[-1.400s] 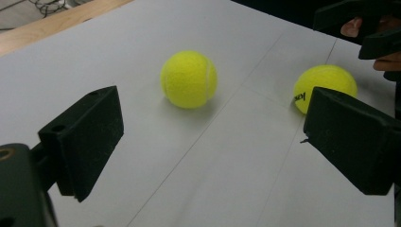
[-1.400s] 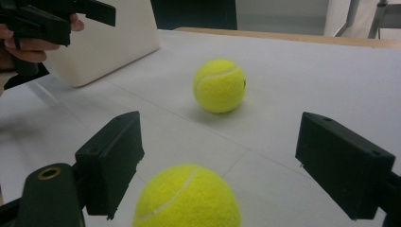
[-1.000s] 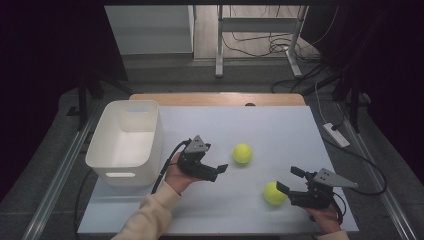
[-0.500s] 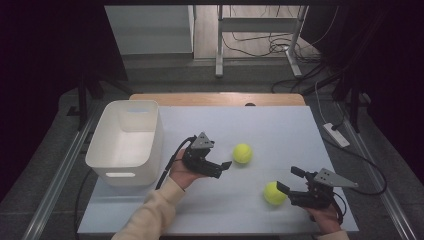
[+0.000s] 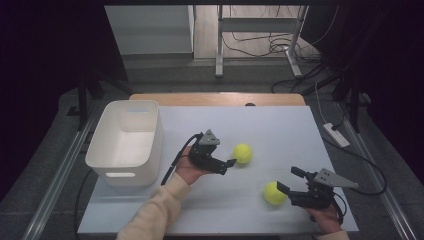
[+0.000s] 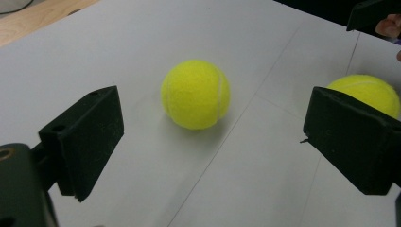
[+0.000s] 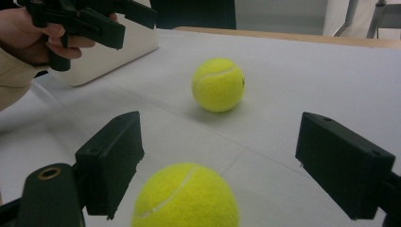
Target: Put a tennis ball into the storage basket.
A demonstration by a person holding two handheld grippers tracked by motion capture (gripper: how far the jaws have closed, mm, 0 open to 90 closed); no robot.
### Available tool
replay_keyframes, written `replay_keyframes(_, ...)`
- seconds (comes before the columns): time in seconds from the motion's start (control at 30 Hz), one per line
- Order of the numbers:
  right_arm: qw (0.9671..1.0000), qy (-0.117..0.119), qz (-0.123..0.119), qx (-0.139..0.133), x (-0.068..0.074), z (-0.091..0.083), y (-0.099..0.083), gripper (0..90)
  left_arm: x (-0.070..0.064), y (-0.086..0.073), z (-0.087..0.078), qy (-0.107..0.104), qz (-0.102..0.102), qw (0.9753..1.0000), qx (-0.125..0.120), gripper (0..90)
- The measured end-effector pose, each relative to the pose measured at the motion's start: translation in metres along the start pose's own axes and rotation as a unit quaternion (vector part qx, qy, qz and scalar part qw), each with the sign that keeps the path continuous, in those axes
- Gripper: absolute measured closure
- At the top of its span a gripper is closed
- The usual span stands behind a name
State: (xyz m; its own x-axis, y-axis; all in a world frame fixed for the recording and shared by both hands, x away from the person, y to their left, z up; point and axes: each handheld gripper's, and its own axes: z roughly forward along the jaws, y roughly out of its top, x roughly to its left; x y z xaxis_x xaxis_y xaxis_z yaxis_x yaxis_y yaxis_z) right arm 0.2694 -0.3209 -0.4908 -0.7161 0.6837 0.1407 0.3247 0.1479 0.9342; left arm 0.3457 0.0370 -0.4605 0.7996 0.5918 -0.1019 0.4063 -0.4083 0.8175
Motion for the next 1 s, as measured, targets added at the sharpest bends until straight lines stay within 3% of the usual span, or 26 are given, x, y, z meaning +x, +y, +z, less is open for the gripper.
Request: replay_keyframes(1.0,1.0000,0.002,-0.002,0.005,-0.001,0.001,-0.001,15.8,0.009,0.014,0.031,0.003,-0.003,0.9997,0.023,6.8)
